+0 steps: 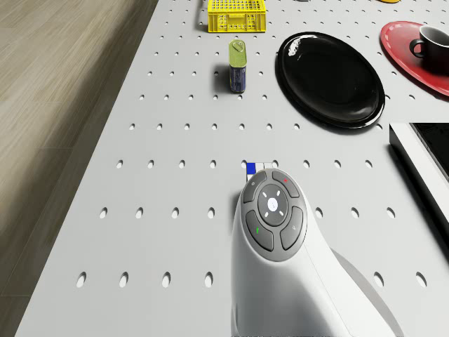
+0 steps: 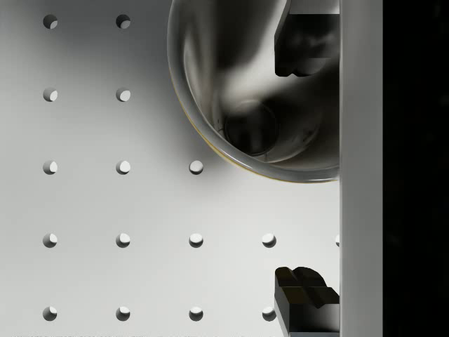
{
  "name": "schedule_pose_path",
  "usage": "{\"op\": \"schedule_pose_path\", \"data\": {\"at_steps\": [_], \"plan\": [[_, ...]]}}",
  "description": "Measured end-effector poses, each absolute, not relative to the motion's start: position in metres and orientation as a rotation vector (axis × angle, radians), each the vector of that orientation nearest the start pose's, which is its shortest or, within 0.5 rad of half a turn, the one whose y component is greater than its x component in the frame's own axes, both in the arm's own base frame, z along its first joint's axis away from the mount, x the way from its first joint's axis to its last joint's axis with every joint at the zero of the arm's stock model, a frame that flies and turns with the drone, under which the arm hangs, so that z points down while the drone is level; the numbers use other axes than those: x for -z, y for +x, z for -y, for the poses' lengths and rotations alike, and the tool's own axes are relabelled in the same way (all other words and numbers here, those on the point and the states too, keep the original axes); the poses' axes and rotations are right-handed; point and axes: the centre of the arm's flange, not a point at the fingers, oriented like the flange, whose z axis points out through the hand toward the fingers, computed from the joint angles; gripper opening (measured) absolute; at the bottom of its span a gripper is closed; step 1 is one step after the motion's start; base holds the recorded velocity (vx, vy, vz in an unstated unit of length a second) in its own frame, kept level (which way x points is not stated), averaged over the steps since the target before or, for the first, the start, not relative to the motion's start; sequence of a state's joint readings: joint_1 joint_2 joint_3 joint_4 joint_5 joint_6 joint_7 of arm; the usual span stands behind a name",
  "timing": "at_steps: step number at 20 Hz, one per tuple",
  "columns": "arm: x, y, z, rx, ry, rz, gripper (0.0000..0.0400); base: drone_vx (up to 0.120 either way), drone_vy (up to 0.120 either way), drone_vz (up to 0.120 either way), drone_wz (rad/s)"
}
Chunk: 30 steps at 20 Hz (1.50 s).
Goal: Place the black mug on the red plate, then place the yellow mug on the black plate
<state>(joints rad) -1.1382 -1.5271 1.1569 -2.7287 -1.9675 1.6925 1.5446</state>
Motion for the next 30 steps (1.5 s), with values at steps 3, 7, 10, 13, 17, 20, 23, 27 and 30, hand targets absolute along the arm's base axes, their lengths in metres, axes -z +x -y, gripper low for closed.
{"op": "schedule_pose_path", "data": {"at_steps": [3, 7, 10, 13, 17, 20, 23, 27, 30], "plan": [[-0.564, 0.327, -0.052, -0.786, 0.001, 0.002, 0.0301, 0.0, 0.0, 0.0, 0.0], [-0.563, 0.327, -0.052, -0.786, 0.001, 0.002, 0.018, 0.0, 0.0, 0.0, 0.0], [-0.563, 0.327, -0.052, -0.786, 0.001, 0.002, 0.0143, 0.0, 0.0, 0.0, 0.0], [-0.563, 0.327, -0.052, -0.786, 0.001, 0.002, 0.0126, 0.0, 0.0, 0.0, 0.0], [-0.562, 0.327, -0.052, -0.786, 0.001, 0.002, 0.0116, 0.0, 0.0, 0.0, 0.0], [-0.555, 0.327, -0.052, -0.786, 0.001, 0.002, 0.0113, 0.0, 0.0, 0.0, 0.0], [-0.544, 0.327, -0.052, -0.786, 0.001, 0.002, 0.0111, 0.0, 0.0, 0.093, 0.0], [-0.53, 0.327, -0.052, -0.786, 0.001, 0.002, 0.011, 0.02, -0.03, 0.12, 0.0], [-0.524, 0.327, -0.052, -0.786, 0.001, 0.002, 0.011, 0.12, -0.12, 0.04, 0.0]]}}
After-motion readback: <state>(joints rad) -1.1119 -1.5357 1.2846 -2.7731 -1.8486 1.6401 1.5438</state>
